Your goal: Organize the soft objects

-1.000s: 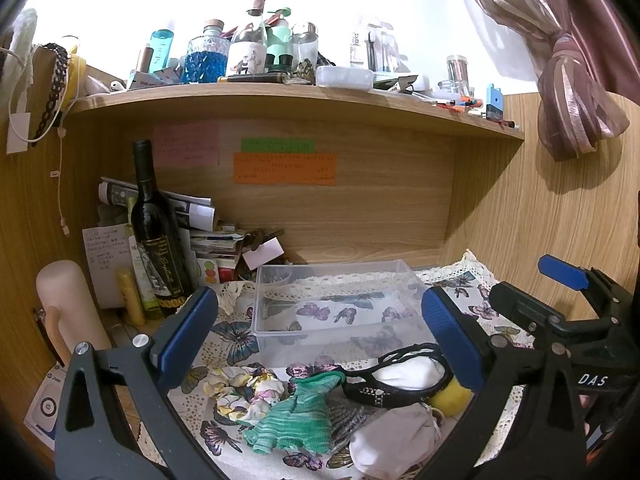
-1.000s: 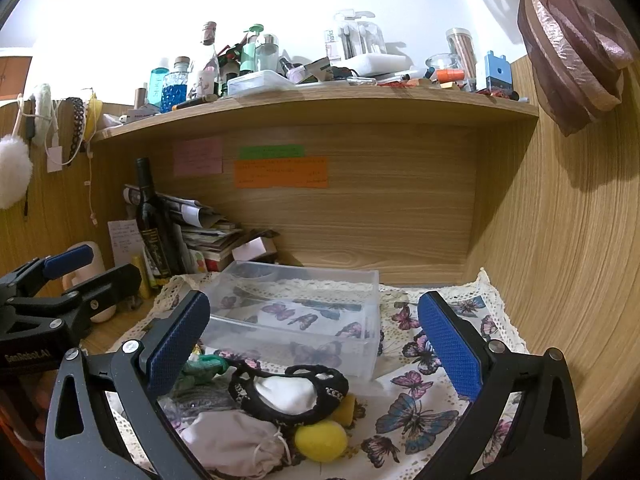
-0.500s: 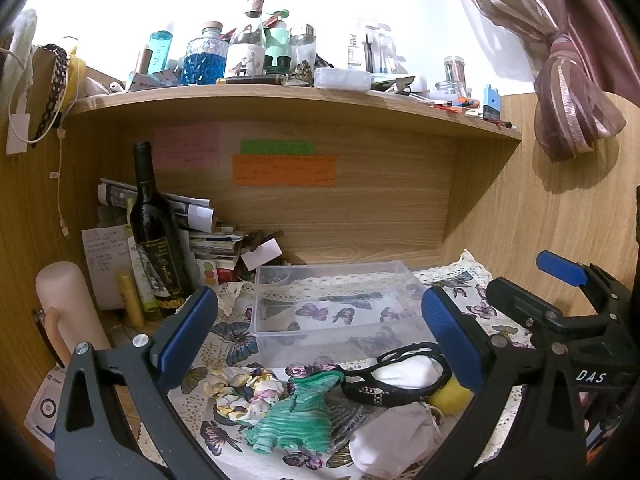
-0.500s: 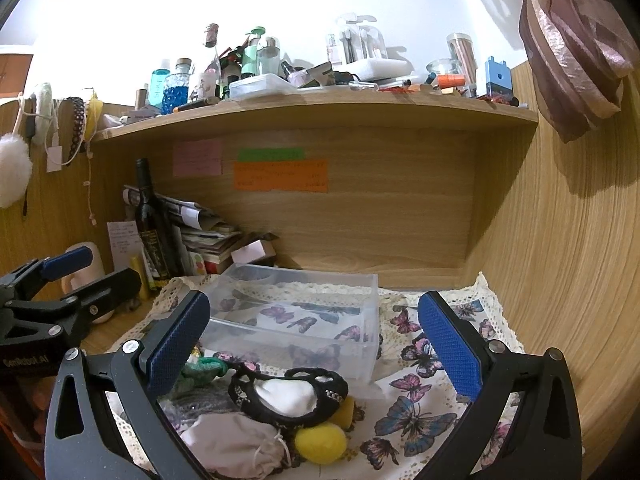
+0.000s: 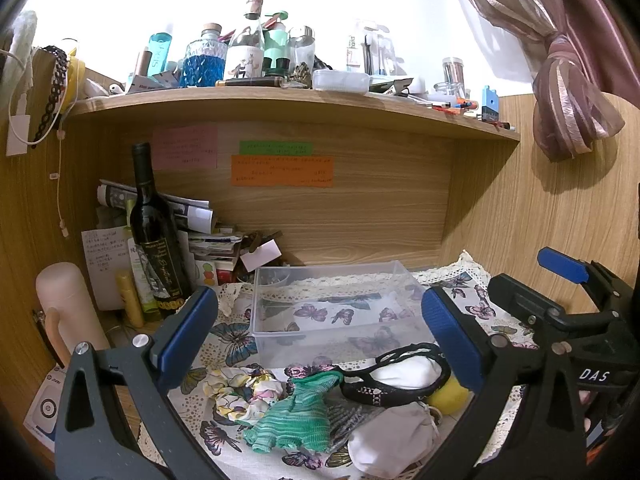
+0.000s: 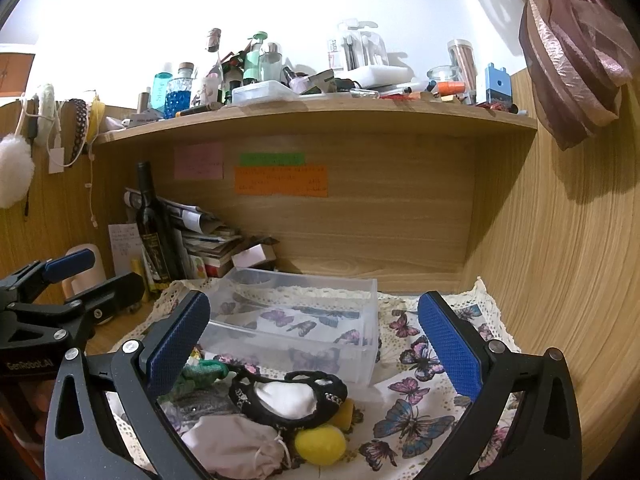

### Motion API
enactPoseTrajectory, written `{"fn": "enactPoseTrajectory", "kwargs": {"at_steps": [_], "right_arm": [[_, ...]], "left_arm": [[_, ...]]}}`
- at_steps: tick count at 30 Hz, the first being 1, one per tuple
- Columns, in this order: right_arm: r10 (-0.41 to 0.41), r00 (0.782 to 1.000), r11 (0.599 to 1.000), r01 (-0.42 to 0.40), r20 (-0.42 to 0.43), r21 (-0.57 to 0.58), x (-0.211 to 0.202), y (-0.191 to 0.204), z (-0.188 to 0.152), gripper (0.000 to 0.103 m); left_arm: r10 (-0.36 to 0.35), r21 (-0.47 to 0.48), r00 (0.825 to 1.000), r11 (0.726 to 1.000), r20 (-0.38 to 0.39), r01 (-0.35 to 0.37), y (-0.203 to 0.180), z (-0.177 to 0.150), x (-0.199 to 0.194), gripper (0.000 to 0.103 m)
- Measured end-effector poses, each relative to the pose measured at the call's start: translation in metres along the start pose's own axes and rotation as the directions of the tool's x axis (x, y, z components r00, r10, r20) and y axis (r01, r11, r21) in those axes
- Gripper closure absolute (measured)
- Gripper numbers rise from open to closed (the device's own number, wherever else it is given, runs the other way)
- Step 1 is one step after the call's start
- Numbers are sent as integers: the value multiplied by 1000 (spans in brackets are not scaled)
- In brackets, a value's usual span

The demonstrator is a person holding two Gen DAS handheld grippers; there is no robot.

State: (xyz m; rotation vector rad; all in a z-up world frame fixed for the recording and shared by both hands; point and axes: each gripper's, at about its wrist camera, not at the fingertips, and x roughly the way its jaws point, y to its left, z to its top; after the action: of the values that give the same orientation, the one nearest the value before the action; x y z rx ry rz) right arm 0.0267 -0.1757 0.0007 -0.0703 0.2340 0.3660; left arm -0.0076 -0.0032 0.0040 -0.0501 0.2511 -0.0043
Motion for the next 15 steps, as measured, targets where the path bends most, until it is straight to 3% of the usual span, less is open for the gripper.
{"fn": "enactPoseTrajectory", "kwargs": {"at_steps": [15], "right_arm": [[-3, 1000, 1000, 3, 1, 1, -1, 0, 0, 0]], "left_arm": [[-1, -1, 1000, 1000, 2, 1, -1, 0, 0, 0]]}}
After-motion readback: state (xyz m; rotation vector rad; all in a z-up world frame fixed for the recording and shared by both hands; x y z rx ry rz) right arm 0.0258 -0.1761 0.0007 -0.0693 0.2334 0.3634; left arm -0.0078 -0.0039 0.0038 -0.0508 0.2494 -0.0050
